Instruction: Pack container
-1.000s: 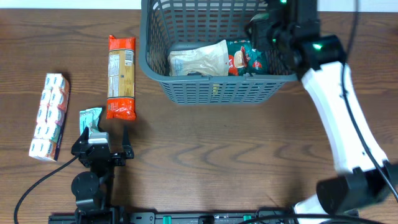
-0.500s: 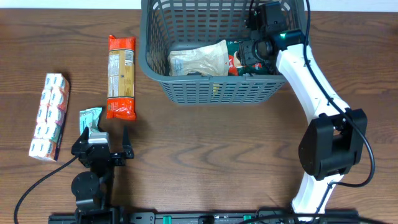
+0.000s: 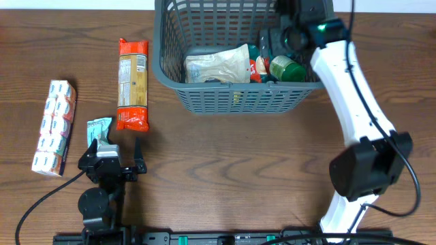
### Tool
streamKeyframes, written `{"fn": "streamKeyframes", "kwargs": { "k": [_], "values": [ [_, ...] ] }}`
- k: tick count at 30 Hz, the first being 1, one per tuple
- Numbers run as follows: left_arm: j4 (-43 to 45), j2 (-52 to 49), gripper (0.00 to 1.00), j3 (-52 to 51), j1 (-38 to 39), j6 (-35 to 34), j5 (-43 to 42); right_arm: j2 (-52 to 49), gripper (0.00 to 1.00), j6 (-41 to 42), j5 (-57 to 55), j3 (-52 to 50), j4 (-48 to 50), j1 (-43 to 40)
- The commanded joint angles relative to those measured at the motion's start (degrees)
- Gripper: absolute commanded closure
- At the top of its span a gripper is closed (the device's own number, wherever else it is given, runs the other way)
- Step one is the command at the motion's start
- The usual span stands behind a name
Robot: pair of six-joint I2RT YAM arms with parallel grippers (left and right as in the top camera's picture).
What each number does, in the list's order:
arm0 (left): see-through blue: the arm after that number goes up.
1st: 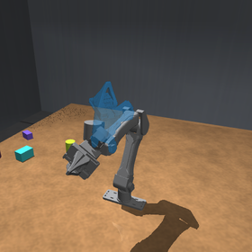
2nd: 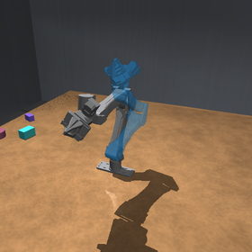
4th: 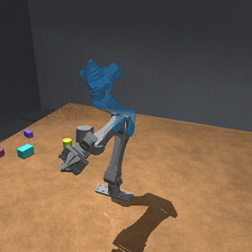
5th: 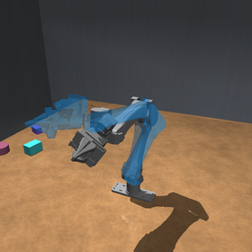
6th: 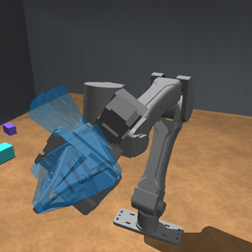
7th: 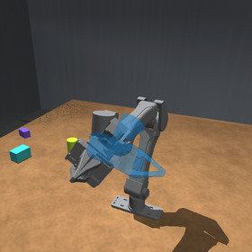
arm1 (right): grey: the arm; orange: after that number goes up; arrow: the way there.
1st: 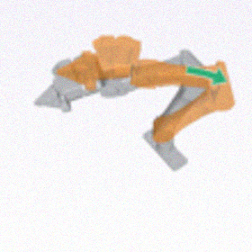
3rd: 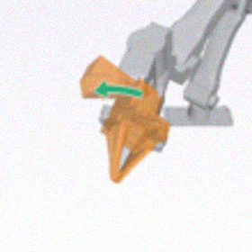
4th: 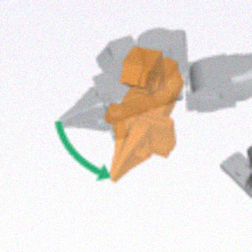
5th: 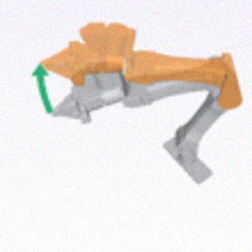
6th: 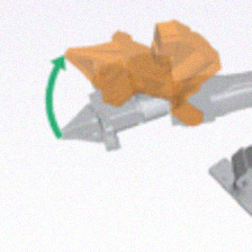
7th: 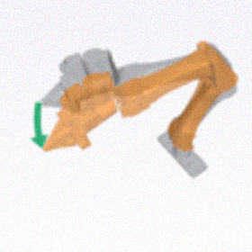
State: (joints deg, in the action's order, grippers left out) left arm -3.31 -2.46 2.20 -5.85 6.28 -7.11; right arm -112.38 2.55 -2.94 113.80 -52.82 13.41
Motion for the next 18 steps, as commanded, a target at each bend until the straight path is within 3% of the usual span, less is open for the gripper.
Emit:
{"fn": "streamKeyframes", "kwargs": {
  "k": [1,9,18],
  "values": [
    [-0.85,0.31,0.01,-1.55,-0.20,0.76,-0.15,6.54,0.01,-0.35,-6.47,8.79,-1.99,-0.37],
    [-0.83,0.31,0.01,-1.55,-0.20,0.76,-0.15,12.31,0.01,-2.38,-24.41,18.53,-6.16,-6.36],
    [-0.85,0.31,0.02,-1.55,-0.20,0.76,-0.15,13.05,0.01,6.25,-26.27,18.51,-15.41,-24.72]
  ]
}}
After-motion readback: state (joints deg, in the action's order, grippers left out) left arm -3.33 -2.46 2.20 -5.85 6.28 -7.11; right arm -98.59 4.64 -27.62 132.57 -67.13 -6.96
